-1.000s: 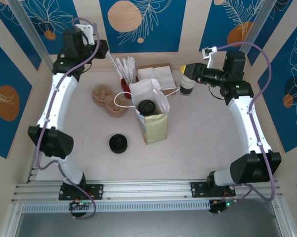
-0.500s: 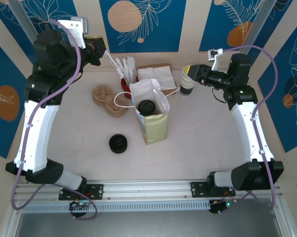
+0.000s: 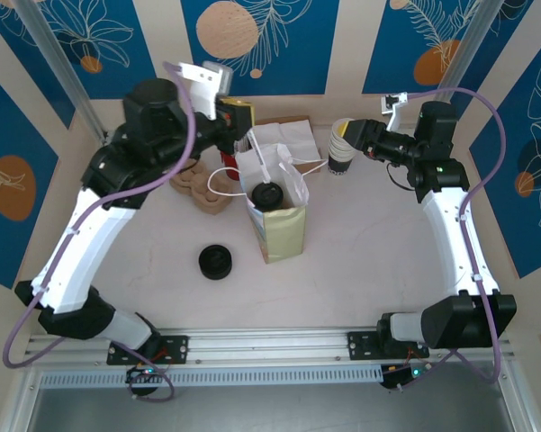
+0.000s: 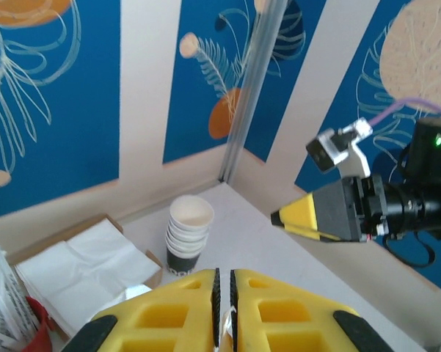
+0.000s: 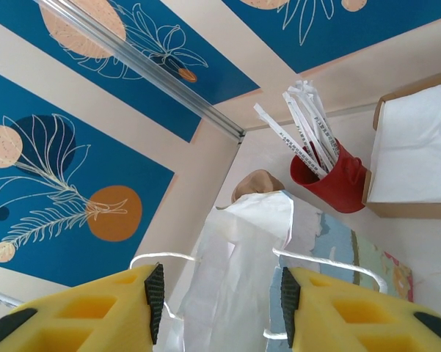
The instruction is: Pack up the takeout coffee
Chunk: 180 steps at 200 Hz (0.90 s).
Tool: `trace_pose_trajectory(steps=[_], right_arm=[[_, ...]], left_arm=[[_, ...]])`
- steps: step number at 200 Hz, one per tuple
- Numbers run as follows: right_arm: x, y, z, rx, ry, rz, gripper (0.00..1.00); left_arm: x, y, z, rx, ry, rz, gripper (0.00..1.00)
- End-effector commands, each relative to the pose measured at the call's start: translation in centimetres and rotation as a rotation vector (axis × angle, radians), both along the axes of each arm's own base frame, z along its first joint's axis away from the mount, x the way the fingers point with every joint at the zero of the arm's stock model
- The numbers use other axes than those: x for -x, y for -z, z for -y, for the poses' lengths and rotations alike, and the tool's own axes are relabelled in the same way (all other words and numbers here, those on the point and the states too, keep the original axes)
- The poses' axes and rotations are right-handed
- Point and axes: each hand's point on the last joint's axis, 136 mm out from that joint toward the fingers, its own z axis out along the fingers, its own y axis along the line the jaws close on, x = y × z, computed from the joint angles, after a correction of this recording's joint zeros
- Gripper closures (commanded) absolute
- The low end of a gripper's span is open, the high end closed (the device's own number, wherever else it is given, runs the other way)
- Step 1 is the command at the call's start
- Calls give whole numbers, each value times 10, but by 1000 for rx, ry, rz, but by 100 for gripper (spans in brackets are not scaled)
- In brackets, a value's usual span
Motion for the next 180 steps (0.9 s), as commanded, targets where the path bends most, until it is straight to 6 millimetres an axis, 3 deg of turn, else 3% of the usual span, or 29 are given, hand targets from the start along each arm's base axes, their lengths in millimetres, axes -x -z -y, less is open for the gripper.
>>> trace_pose_trajectory(steps=[1,45,120,149,180], right_arm=[[3,0,3,-5,15,-13,52],[2,5,5,-12,24,-37,52],[0,12,5,-17,29,-63,51],[-2,15,5,-21,31,-74,51],[-5,19,5,-37,34,-103,52]], left_arm=[[-5,24,10,-54,-28,-18,86],[-16,80,24,-115,-36,-99,86],[-20,150,30,-139,-53,-217,86],[-17,158,30,-127,-44,-227,84],[-14,144,28,-110,-35,-216,76]])
